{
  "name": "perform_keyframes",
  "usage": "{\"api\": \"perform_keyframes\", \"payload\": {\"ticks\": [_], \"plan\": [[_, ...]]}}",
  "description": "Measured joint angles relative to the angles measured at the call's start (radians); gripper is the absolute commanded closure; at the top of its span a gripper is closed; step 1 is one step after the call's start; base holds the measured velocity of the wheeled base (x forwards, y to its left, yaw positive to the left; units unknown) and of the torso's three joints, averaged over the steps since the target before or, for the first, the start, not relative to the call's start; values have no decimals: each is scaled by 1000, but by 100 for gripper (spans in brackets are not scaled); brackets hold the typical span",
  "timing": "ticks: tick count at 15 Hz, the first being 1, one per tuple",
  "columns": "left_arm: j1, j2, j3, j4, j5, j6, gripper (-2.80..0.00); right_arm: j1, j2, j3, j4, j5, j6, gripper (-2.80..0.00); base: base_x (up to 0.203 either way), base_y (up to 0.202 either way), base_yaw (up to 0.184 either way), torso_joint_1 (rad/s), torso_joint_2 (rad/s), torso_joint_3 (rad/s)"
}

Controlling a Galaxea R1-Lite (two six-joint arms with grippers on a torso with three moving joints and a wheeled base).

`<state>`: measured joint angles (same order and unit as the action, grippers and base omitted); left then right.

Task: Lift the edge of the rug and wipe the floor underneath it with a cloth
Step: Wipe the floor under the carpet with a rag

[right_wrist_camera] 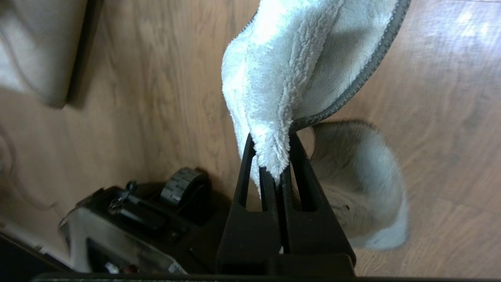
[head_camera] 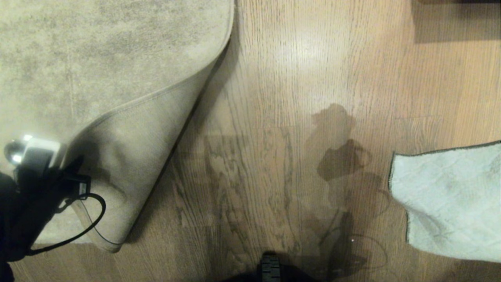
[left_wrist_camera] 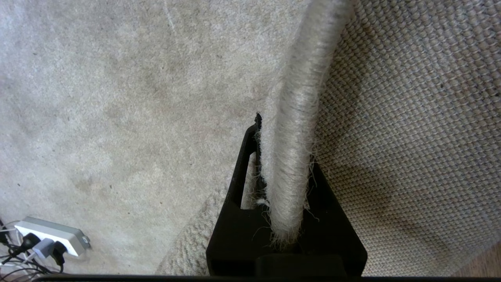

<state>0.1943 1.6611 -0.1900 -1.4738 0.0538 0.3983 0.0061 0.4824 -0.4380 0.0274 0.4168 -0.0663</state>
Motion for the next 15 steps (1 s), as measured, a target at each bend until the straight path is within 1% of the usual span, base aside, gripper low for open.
{"api": "perform_keyframes", "payload": {"ticks": [2, 5, 6, 7, 11, 13, 15], "plan": [[-1, 2, 0, 0, -1, 1, 0, 7, 67, -26, -1, 18, -7, 0, 0, 0, 0, 0, 0, 0], [-4, 5, 2, 1, -1, 1, 0, 13, 145, -47, -1, 25, -32, 0, 0, 0, 0, 0, 0, 0], [-4, 7, 3, 1, 0, 1, 0, 25, 169, -52, -1, 25, -39, 0, 0, 0, 0, 0, 0, 0], [-4, 9, 3, 1, 0, 1, 0, 55, 192, -57, -1, 23, -42, 0, 0, 0, 0, 0, 0, 0], [-6, 14, 3, 1, -1, 1, 0, 239, 304, -101, -3, 9, -46, 0, 0, 0, 0, 0, 0, 0], [-6, 17, 3, 2, -1, 2, 0, 352, 377, -133, -10, -18, -47, 0, 0, 0, 0, 0, 0, 0], [-7, 19, 3, 2, -1, 4, 0, 465, 461, -152, -59, -51, -45, 0, 0, 0, 0, 0, 0, 0]]}}
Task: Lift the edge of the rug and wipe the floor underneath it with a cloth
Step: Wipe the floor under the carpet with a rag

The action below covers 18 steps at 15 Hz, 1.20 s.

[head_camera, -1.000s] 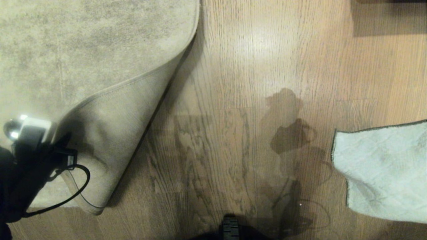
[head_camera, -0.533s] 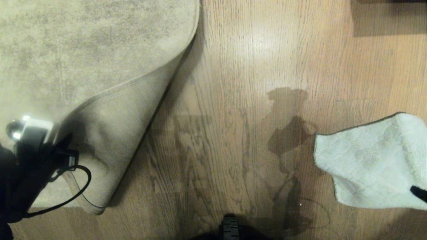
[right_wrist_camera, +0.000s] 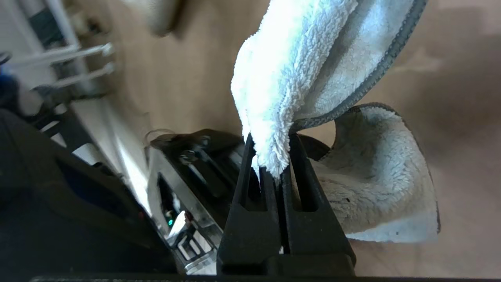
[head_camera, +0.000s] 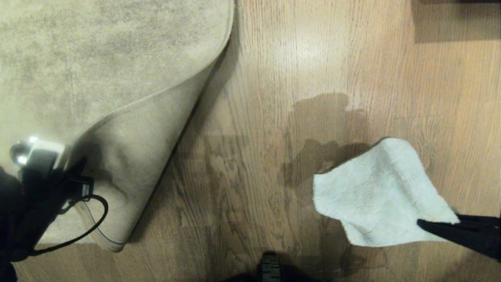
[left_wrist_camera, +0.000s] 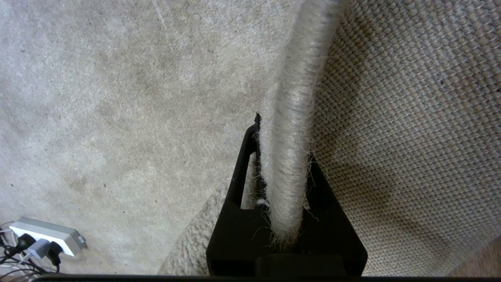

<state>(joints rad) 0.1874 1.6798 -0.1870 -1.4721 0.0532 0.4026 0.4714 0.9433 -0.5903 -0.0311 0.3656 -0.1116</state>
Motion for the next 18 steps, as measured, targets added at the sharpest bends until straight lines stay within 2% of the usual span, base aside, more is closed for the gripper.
{"api": "perform_keyframes", "payload": {"ticks": [5, 11, 14, 18], "plan": [[-1, 2, -1, 1, 0, 0, 0, 248, 296, -34, -259, -135, 5, 0, 0, 0, 0, 0, 0, 0], [1, 2, -2, -1, 1, 0, 0, 487, 691, -157, -611, -269, 45, 0, 0, 0, 0, 0, 0, 0], [1, 2, 1, -1, 3, -4, 0, 580, 849, -209, -734, -342, 84, 0, 0, 0, 0, 0, 0, 0], [2, 2, 0, -1, 3, -4, 0, 655, 1026, -302, -848, -410, 111, 0, 0, 0, 0, 0, 0, 0]]}}
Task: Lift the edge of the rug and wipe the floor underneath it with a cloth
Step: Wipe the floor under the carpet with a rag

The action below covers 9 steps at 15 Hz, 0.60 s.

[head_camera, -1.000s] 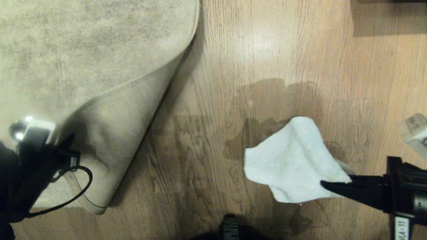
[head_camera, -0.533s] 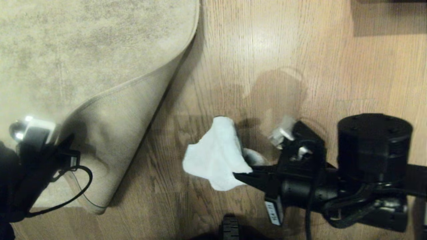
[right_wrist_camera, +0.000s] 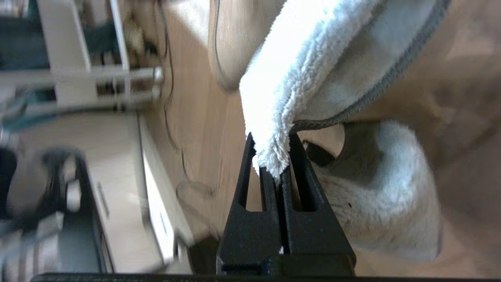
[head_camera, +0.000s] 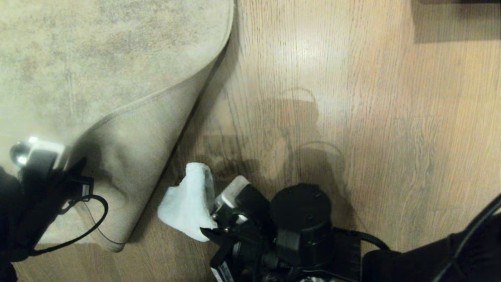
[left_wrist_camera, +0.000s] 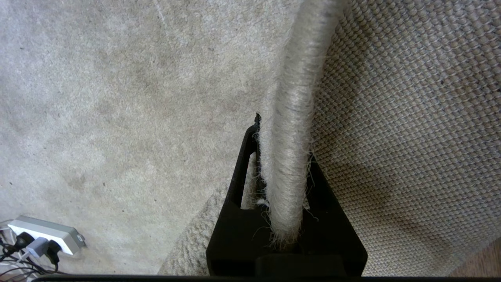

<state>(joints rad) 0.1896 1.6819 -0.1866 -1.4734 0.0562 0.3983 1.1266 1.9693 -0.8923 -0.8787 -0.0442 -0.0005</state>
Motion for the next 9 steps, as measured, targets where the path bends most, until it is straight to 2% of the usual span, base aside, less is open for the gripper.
{"api": "perform_keyframes", "payload": {"ticks": [3, 9], "plan": [[0, 0, 0, 0, 1, 0, 0, 48, 120, -106, -70, -76, 47, 0, 0, 0, 0, 0, 0, 0], [2, 0, 0, 0, 1, 0, 0, 70, 286, -188, -171, -106, 55, 0, 0, 0, 0, 0, 0, 0]]}}
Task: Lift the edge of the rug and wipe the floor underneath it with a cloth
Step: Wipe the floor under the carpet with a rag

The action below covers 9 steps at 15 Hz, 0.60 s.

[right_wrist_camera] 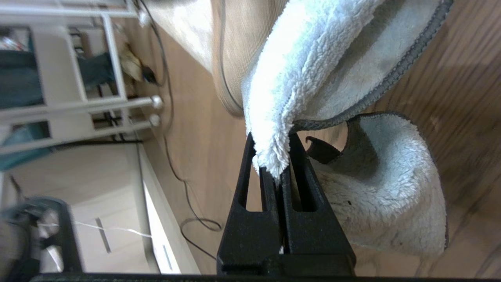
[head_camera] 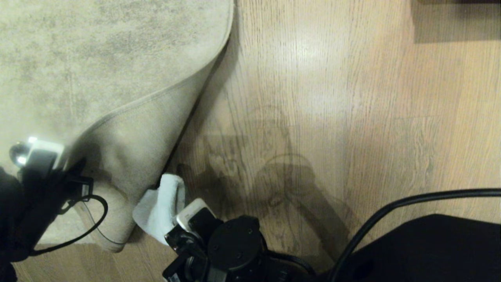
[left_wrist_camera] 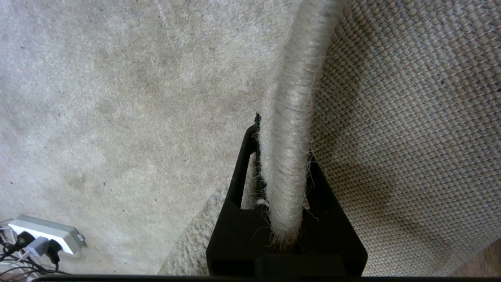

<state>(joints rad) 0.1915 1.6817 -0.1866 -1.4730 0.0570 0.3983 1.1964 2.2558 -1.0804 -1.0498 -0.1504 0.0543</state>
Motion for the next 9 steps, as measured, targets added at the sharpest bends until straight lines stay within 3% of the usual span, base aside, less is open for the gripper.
{"api": "perform_keyframes", "payload": {"ticks": [9], "plan": [[0, 0, 3, -1, -1, 1, 0, -46, 153, -6, -153, -83, -8, 0, 0, 0, 0, 0, 0, 0]]}}
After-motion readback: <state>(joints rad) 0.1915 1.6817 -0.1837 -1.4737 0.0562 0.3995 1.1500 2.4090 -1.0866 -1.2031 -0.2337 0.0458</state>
